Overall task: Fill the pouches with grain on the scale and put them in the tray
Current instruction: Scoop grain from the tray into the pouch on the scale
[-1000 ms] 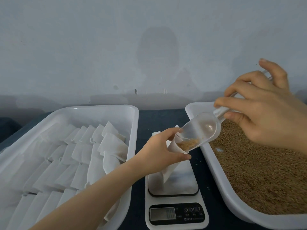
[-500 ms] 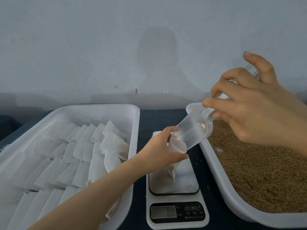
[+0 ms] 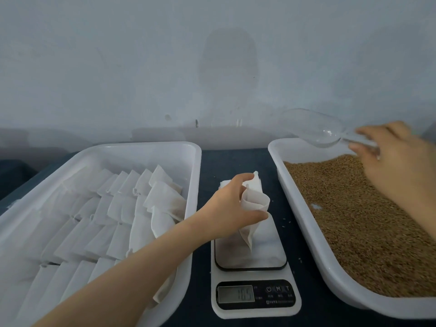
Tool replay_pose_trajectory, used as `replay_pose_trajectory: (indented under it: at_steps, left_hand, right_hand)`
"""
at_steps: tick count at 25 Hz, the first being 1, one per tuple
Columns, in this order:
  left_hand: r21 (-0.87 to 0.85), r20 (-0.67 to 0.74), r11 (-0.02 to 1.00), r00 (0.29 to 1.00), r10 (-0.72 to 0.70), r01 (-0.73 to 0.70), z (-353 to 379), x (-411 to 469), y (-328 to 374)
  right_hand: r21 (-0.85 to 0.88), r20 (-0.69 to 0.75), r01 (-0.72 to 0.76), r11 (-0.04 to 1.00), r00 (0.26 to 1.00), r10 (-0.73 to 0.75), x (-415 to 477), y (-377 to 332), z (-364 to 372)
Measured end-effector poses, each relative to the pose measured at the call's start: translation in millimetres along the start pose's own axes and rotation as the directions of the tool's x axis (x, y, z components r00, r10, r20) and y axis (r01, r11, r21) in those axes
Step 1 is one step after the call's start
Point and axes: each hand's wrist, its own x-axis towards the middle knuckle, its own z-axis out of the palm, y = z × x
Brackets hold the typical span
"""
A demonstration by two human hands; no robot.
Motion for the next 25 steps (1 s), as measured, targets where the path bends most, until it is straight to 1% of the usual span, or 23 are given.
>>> replay_pose_trajectory:
  at_steps: [2, 4, 8, 11, 15, 18, 21, 22, 24, 25]
  left_hand:
    - [0.017, 0.01, 1.0, 1.0, -0.009, 0.009, 1, 0, 0]
    - [0.029, 0.009, 0.999, 1.0, -0.013, 0.013, 0, -1, 1]
    - [0.076, 0.0, 0.997, 1.0, -0.027, 0.027, 0, -3, 4]
    - [0.088, 0.023, 0.995, 0.999, -0.045, 0.043, -1, -4, 6]
    - [0.091, 0.041, 0.995, 0.998, -0.044, 0.04, -1, -4, 7]
    - [0.112, 0.045, 0.993, 0.998, -0.04, 0.035, -1, -3, 7]
    - [0.109, 0.044, 0.993, 0.998, -0.042, 0.037, -1, -4, 7]
    - [0.107, 0.046, 0.994, 0.998, -0.041, 0.036, -1, -4, 7]
    - [0.104, 0.053, 0.994, 0.998, -0.041, 0.036, -1, -4, 7]
    - [0.105, 0.056, 0.994, 0.998, -0.042, 0.036, 0, -4, 7]
  right_hand:
    - [-0.075, 0.162, -0.1, 0.992, 0.981, 0.111, -11, 6, 18]
    - [-0.166, 0.272, -0.132, 0.977, 0.946, 0.174, -18, 8, 26]
    - [-0.302, 0.361, -0.136, 0.944, 0.9, 0.245, -28, 8, 31]
    - [-0.31, 0.428, -0.151, 0.939, 0.859, 0.279, -31, 2, 32]
    - [-0.262, 0.463, -0.161, 0.951, 0.844, 0.271, -32, -5, 32]
    - [-0.278, 0.47, -0.155, 0.948, 0.838, 0.275, -33, -5, 33]
    - [-0.284, 0.514, -0.146, 0.948, 0.811, 0.279, -33, -8, 37]
    - [-0.269, 0.535, -0.13, 0.954, 0.804, 0.261, -34, -9, 38]
    - [-0.244, 0.563, -0.05, 0.969, 0.806, 0.183, -36, -12, 41]
    - [-0.215, 0.565, -0.038, 0.976, 0.81, 0.156, -37, -12, 42]
